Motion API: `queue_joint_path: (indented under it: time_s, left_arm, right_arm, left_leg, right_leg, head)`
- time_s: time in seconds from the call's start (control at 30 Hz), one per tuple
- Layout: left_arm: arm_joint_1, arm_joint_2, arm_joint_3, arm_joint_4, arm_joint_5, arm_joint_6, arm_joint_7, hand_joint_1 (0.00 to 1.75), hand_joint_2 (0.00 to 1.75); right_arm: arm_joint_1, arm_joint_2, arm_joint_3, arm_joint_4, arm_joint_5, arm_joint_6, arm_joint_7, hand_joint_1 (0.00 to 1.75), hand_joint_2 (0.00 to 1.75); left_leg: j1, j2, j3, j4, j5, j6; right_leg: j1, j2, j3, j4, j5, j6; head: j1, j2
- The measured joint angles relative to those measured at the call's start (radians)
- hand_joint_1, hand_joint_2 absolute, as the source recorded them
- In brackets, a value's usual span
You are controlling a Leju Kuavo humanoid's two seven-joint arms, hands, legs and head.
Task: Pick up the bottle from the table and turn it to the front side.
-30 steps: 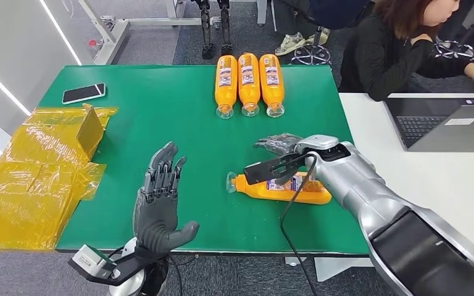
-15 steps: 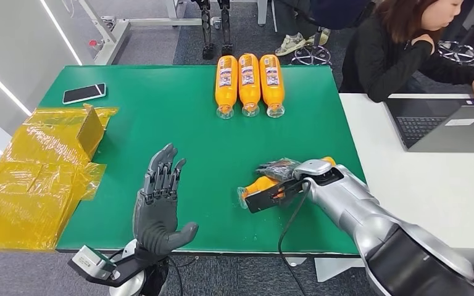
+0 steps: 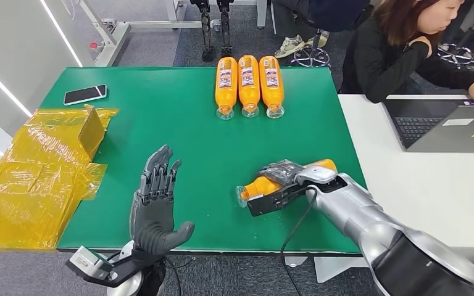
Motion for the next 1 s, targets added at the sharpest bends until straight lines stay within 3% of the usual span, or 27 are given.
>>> queue_joint_path:
  time_s: [0.43, 0.7, 1.0]
  left_arm:
    - [0.017, -0.01, 0.025, 0.0, -0.024, 0.0, 0.0, 0.0, 1.75]
    - [0.024, -0.017, 0.034, -0.002, -0.03, 0.003, 0.0, 0.0, 1.75]
    - [0.034, -0.017, 0.044, -0.008, -0.033, 0.01, 0.0, 0.0, 1.75]
  right_arm:
    - [0.045, -0.052, 0.008, -0.136, -0.06, -0.222, 0.067, 1.75, 1.75]
    - [0.057, -0.084, -0.008, -0.25, -0.058, -0.273, 0.086, 1.75, 1.75]
    - [0.172, -0.155, -0.132, -0.587, 0.027, -0.409, 0.136, 1.75, 1.75]
  left_leg:
    - [0.0, 0.0, -0.003, 0.0, 0.0, 0.0]
    - [0.0, 0.0, -0.006, 0.0, 0.0, 0.0]
    - [0.0, -0.002, -0.008, 0.0, 0.0, 0.001]
  right_leg:
    - [0.0, 0.0, -0.003, 0.0, 0.001, 0.001]
    - [0.0, 0.0, -0.007, 0.0, 0.0, 0.0]
    - [0.0, -0.002, -0.007, 0.0, -0.001, 0.001]
  head:
    - [0.0, 0.0]
    - [0.0, 0.0]
    - [0.0, 0.0]
